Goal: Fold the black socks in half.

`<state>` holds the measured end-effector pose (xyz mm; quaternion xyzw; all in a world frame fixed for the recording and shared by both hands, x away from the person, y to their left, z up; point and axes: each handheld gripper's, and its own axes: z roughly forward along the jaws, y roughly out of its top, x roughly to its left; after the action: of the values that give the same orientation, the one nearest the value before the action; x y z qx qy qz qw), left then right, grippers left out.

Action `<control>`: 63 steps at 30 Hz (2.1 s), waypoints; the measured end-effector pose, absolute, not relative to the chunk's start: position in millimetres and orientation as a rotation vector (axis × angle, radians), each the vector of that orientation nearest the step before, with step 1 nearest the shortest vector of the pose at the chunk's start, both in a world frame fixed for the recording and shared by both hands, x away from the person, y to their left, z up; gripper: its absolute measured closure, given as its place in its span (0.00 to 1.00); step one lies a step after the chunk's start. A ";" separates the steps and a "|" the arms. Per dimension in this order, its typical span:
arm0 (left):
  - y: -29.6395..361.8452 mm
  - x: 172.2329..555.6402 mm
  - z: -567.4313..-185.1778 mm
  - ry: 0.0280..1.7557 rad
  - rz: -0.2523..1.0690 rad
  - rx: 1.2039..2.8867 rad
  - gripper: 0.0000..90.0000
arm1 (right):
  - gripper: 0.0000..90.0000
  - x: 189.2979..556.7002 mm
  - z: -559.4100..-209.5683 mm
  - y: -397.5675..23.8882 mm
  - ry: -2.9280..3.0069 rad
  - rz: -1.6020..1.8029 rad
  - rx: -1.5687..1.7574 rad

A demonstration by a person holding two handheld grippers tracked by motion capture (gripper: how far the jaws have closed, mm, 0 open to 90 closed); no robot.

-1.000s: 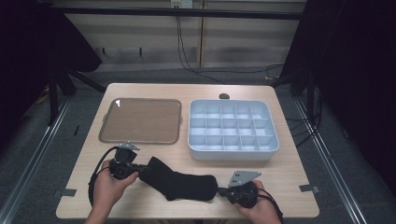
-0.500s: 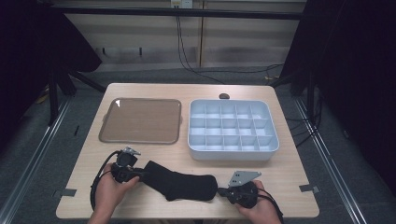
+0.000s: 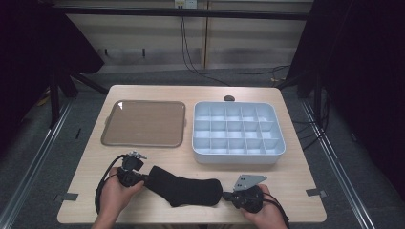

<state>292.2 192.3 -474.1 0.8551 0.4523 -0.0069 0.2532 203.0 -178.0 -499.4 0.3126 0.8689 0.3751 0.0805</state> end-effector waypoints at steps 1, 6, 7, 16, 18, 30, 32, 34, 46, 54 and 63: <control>192.5 292.6 -470.3 1.226 -0.034 2.308 0.89 | 1.00 203.4 -499.7 -178.1 2.598 1.130 0.933; 193.9 292.3 -462.7 1.210 -0.048 2.281 0.89 | 1.00 203.5 -499.8 -178.5 2.598 1.131 0.938; 194.5 291.9 -460.2 1.198 -0.043 2.282 0.89 | 1.00 203.6 -499.9 -178.5 2.598 1.131 0.936; 195.8 289.6 -444.0 1.172 -0.035 2.246 0.89 | 1.00 203.5 -499.4 -177.9 2.603 1.126 0.933; 193.8 288.9 -441.1 1.157 -0.039 2.254 0.89 | 1.00 203.5 -499.2 -177.8 2.604 1.124 0.936; 179.2 285.4 -422.8 1.093 -0.035 2.277 0.89 | 1.00 203.0 -498.9 -176.8 2.606 1.122 0.938; 177.1 285.2 -420.9 1.082 -0.033 2.287 0.89 | 1.00 202.8 -498.6 -176.6 2.606 1.116 0.937; 174.7 285.1 -419.3 1.074 -0.035 2.295 0.89 | 1.00 202.7 -498.7 -176.3 2.608 1.118 0.937; 167.2 285.9 -412.7 1.049 -0.062 2.292 0.89 | 1.00 202.9 -498.7 -175.0 2.616 1.125 0.947; 162.4 286.6 -408.4 1.017 -0.082 2.296 0.89 | 1.00 204.4 -499.3 -173.1 2.609 1.131 0.954; 154.3 287.7 -403.2 0.996 -0.094 2.298 0.89 | 1.00 206.3 -499.9 -168.7 2.605 1.142 0.955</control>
<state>287.7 154.3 -403.2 0.8711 0.3775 -0.0356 0.3122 206.3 -168.7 -499.9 0.3175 0.8660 0.3798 0.0706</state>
